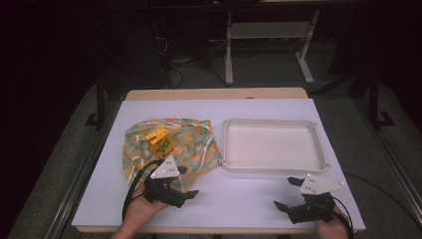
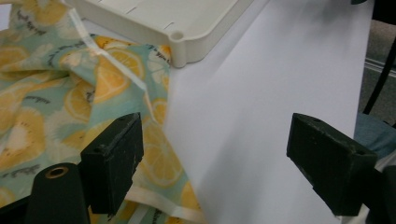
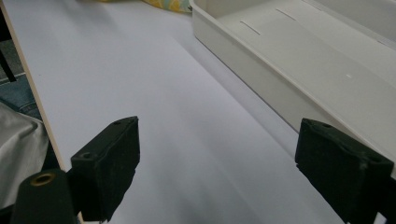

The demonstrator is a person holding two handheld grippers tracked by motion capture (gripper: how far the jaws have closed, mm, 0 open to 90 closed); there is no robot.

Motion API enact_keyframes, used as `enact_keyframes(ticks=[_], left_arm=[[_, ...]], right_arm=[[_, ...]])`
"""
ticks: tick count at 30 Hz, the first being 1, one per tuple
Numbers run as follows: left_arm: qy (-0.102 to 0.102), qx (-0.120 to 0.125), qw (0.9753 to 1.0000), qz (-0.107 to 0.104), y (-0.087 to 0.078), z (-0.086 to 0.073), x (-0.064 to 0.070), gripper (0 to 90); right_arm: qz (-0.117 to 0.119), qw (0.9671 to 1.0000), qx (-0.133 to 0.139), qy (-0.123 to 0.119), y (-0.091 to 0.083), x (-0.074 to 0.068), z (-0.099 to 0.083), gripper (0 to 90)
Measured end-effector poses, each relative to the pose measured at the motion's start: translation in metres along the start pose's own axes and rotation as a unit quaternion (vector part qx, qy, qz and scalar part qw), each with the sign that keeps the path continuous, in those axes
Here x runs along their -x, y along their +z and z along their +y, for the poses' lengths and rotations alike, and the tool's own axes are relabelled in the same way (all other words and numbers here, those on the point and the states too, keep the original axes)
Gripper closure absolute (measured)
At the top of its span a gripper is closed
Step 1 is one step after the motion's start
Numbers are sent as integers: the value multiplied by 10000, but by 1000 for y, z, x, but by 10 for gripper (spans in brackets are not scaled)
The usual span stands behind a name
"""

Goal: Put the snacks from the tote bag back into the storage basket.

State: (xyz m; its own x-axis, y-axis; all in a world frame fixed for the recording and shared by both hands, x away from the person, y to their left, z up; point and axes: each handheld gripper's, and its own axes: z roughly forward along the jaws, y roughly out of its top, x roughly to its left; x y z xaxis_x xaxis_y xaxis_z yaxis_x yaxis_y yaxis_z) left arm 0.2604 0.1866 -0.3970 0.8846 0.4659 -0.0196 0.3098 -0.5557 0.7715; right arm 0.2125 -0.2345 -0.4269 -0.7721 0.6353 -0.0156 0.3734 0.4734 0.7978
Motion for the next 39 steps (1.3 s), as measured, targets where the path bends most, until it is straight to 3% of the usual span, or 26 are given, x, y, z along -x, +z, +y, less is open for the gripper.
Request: enact_keyframes(ticks=[22, 27, 39], left_arm=[[-265, 171, 9987, 405, -33, 2, -24, 176], [-188, 98, 9980, 592, -39, 2, -26, 198], [-68, -40, 9976, 694, -56, 17, -41, 217]], right_arm=[[20, 10000, 12, -7, -1, 0, 0, 135], [-41, 10000, 5, 83, -1, 1, -2, 135], [-72, 9999, -29, 99, 0, 0, -3, 135]])
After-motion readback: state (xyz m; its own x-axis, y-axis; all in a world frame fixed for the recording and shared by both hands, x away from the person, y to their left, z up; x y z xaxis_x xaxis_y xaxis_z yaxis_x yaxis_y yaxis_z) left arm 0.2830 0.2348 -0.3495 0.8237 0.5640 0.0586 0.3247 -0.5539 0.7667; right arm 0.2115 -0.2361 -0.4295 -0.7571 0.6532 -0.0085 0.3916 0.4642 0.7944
